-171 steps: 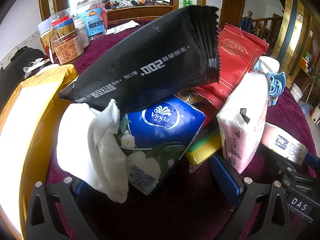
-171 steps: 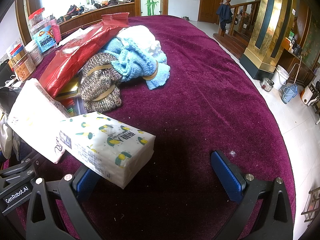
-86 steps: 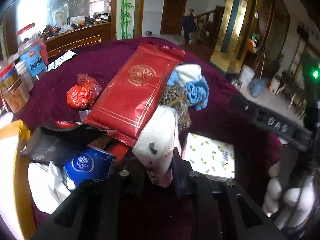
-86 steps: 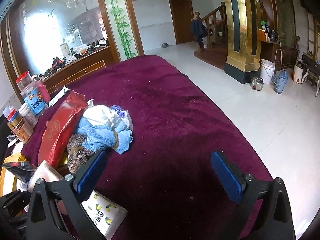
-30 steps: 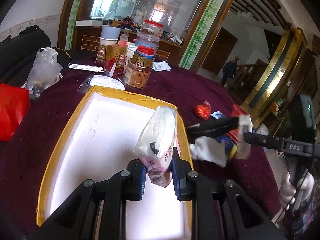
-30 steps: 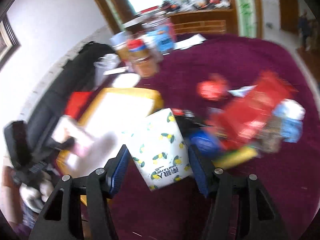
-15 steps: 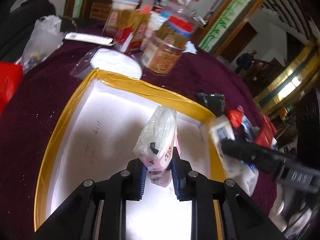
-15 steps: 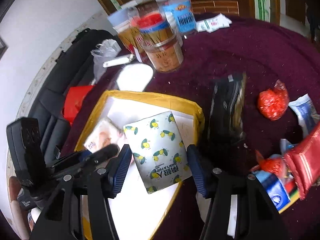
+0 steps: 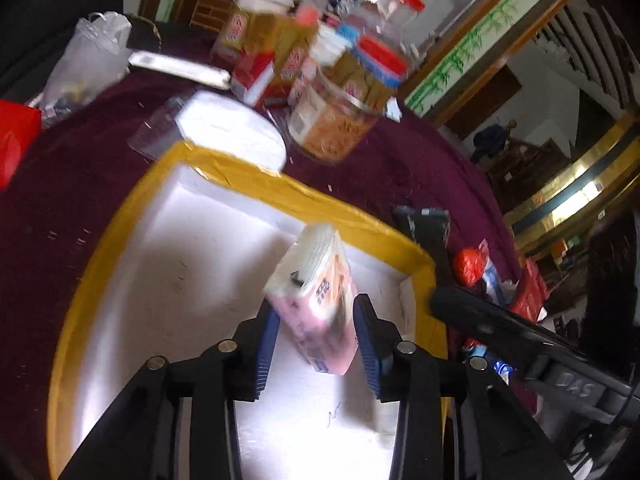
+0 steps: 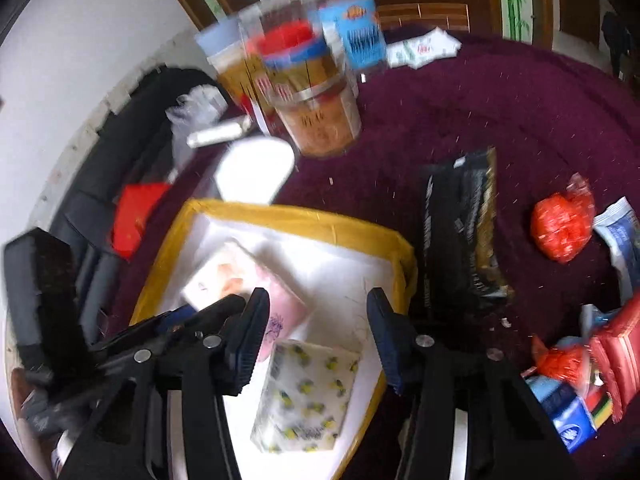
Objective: Organize soft objects
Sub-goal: 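Release pink pack in tray with left gripper while right gripper releases lemon-print pack beside it, then grasp the white crumpled cloth with the left gripper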
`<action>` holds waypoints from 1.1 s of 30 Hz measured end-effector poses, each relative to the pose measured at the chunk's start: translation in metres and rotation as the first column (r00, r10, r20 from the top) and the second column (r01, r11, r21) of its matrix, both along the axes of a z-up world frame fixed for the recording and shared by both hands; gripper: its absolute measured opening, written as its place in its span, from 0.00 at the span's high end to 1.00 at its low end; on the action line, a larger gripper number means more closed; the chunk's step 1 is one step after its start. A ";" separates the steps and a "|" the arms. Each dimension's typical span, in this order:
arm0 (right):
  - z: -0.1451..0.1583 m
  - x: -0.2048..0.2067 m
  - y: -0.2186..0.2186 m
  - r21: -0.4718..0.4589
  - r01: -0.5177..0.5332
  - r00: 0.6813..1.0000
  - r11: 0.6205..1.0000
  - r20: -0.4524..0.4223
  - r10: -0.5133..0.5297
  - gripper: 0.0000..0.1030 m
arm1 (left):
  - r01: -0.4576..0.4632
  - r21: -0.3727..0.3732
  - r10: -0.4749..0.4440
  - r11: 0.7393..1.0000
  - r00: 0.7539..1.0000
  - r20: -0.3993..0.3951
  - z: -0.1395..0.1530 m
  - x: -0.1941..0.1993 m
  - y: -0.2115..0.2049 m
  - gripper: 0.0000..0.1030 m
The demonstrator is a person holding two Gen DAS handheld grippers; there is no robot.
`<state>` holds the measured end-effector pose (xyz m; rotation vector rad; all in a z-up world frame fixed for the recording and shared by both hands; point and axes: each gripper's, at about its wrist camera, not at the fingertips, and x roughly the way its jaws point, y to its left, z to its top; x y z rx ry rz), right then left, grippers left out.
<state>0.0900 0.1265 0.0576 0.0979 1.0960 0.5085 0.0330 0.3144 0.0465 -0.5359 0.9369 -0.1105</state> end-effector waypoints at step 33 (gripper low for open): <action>0.023 -0.106 -0.257 0.102 0.286 0.919 0.953 0.253 -0.303 0.27 | 0.235 0.159 -0.244 0.959 0.969 0.041 0.048 -0.066 -0.148 0.26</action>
